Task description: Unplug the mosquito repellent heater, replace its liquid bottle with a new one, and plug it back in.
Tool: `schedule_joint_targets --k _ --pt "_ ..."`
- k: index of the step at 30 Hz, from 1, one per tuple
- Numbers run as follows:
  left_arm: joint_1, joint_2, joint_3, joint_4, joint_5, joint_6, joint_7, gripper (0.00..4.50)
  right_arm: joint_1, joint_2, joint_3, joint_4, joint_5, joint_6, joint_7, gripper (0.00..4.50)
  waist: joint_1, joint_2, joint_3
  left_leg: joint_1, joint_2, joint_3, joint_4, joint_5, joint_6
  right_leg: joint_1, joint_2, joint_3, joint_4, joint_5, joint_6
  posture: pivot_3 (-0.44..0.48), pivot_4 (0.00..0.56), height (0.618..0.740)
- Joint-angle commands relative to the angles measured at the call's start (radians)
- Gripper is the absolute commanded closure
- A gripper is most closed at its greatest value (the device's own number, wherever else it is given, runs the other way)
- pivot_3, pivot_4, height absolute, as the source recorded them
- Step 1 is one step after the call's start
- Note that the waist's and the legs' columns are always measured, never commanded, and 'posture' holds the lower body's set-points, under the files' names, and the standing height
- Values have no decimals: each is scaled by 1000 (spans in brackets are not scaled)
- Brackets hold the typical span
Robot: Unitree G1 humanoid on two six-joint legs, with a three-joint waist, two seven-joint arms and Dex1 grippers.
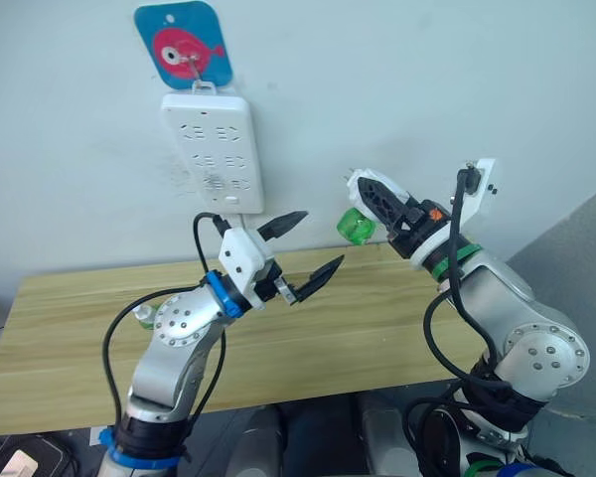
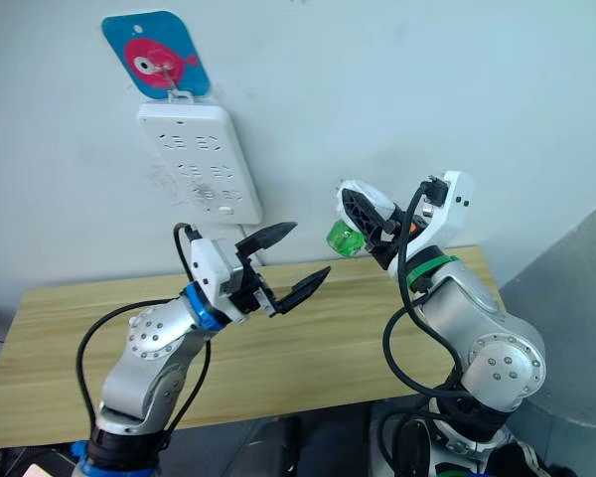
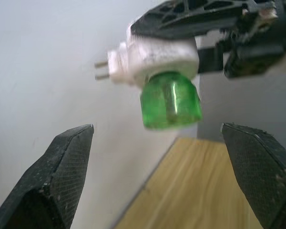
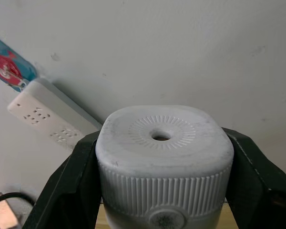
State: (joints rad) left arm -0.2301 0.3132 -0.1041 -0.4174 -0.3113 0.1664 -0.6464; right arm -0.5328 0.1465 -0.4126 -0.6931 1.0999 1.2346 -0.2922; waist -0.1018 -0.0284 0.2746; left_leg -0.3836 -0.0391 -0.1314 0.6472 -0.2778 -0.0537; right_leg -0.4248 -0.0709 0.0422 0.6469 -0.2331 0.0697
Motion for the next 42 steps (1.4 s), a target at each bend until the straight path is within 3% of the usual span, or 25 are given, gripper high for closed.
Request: schedule_joint_targets --k 1,7,13,16,20,22,29,33,35,39,42 --pt "-16 -32 -31 -12 -8 -11 13 0 -27 26 19 6 192 -93 -127 1538 -6 0 0 0 0 0 0 0 0 0 0 0 0 0 0 -163 279 740" --pt "-39 -79 -32 -22 2 -11 69 0 -9 -72 116 26 369 -212 -266 1538 -13 0 0 -1 0 0 0 0 0 0 0 1 -1 0 0 -173 278 740" --pt "-44 -75 -32 -45 -13 -7 73 0 13 -177 205 30 461 -324 -310 1538 -13 0 0 -1 -1 0 1 0 0 1 0 1 -1 0 0 -168 277 740" --pt "-43 -72 -35 -50 -20 -6 66 608 19 -226 245 31 485 -368 -311 1538 -13 0 0 -1 0 0 1 0 0 0 0 1 -1 0 0 -164 277 740" --pt "-39 -71 -40 -62 -27 -8 58 1867 26 -274 285 30 505 -426 -314 1538 -12 0 0 -1 -1 0 1 0 0 1 0 1 -1 0 0 -164 277 740" --pt "-42 -72 -41 -66 -22 -13 61 2235 30 -295 304 28 511 -449 -314 1538 -12 0 0 -1 -1 0 1 0 0 1 0 1 -1 0 0 -165 277 740" --pt "-37 -29 -22 -63 -14 -16 47 2235 53 -380 355 24 537 -500 -307 1538 -12 0 0 -1 0 0 0 0 0 0 0 1 -1 0 0 -162 279 740" --pt "-17 49 -18 -35 -23 -69 -56 2235 93 -468 356 38 597 -496 -269 106 -11 0 0 -1 0 0 0 0 0 1 0 1 -2 0 0 -160 283 740" --pt "-5 83 -16 -21 -28 -102 -110 2235 115 -531 353 54 635 -476 -237 0 -10 0 0 -1 0 0 0 0 0 0 0 1 -2 0 0 -157 284 740" --pt "4 190 0 49 -50 -197 -290 2235 165 -748 338 120 841 -361 -61 0 -7 0 2 -1 0 0 0 0 0 1 0 1 -3 0 0 -150 286 740" --pt "-10 237 1 94 -66 -238 -379 2235 193 -847 343 169 872 -288 114 0 -5 0 2 -1 0 0 0 0 0 1 0 1 -3 0 0 -142 287 740"
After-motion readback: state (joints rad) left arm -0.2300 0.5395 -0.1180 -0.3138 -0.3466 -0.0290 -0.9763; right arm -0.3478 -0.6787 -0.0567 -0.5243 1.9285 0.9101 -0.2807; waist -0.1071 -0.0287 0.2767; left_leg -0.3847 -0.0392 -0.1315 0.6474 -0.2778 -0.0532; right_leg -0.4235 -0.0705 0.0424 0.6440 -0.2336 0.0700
